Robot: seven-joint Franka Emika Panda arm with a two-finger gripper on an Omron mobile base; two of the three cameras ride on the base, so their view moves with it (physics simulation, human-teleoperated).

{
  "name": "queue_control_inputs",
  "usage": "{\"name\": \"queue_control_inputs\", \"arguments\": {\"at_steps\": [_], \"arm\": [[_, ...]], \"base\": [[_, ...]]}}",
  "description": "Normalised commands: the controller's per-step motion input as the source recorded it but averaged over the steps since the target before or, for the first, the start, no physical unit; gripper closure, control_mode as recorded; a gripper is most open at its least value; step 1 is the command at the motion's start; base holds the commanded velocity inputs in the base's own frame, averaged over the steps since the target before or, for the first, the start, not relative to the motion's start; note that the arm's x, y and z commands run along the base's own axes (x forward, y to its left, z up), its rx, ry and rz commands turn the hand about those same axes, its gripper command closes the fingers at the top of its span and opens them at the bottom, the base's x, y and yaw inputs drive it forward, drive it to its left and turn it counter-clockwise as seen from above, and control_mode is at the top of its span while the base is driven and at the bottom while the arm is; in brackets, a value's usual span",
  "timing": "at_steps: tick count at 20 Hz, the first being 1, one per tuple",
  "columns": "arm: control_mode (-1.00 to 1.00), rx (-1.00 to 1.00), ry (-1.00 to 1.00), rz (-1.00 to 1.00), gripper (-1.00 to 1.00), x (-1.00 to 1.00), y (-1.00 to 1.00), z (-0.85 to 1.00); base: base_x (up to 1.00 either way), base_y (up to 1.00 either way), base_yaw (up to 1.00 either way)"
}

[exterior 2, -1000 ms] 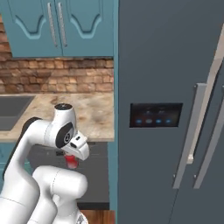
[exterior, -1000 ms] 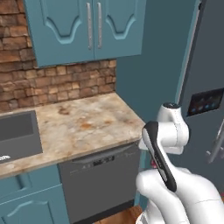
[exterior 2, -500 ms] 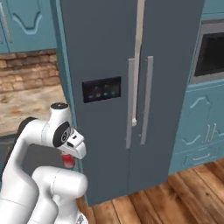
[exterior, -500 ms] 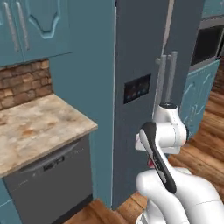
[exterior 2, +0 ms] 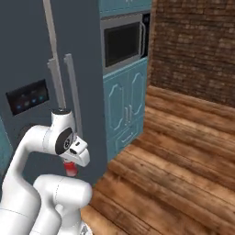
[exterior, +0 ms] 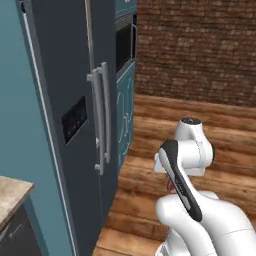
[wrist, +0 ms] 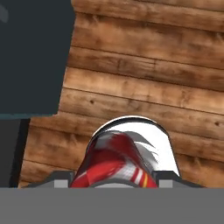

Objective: Four empty soda cans are scattered around the kitchen. Gather all the cans and cluster them next to the stove for recycling.

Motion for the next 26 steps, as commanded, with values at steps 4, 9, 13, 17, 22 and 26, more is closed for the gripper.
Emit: {"name": "queue_control_inputs", "arguments": {"at_steps": [4, 9, 13, 17, 22, 26], "arm": [[1.0, 0.0, 0.0, 0.0, 1.0, 0.0, 0.0, 0.0], [1.0, 0.0, 0.0, 0.0, 1.0, 0.0, 0.0, 0.0], [1.0, 0.0, 0.0, 0.0, 1.0, 0.0, 0.0, 0.0], [1.0, 0.0, 0.0, 0.0, 1.0, 0.0, 0.0, 0.0], [1.0, 0.0, 0.0, 0.0, 1.0, 0.0, 0.0, 0.0], [1.0, 0.0, 0.0, 0.0, 1.0, 0.0, 0.0, 0.0]], "base": [[0.12, 0.0, -0.91], [0.18, 0.01, -0.92], [0.99, 0.35, -0.41], [1.0, 0.29, -0.15], [1.0, 0.07, -0.3], [0.91, 0.0, -0.61]]}}
